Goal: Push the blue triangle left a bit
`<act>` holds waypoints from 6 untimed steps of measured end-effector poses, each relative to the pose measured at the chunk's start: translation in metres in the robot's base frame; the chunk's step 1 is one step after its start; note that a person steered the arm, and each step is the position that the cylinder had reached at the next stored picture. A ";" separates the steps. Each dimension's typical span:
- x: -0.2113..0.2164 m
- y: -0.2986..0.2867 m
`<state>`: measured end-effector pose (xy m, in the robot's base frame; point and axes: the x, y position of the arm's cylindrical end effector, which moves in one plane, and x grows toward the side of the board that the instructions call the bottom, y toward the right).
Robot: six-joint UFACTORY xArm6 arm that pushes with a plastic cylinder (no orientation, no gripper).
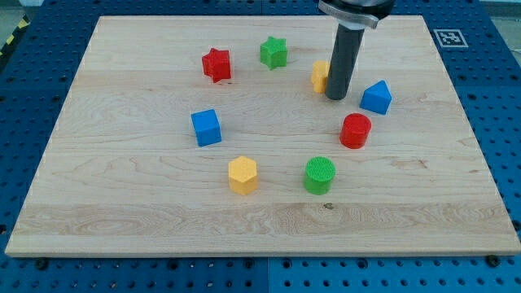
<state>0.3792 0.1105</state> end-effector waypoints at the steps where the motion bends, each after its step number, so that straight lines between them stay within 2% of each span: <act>1: -0.018 -0.006; 2: -0.031 0.031; 3: -0.031 0.117; 4: -0.006 0.123; 6: 0.007 -0.009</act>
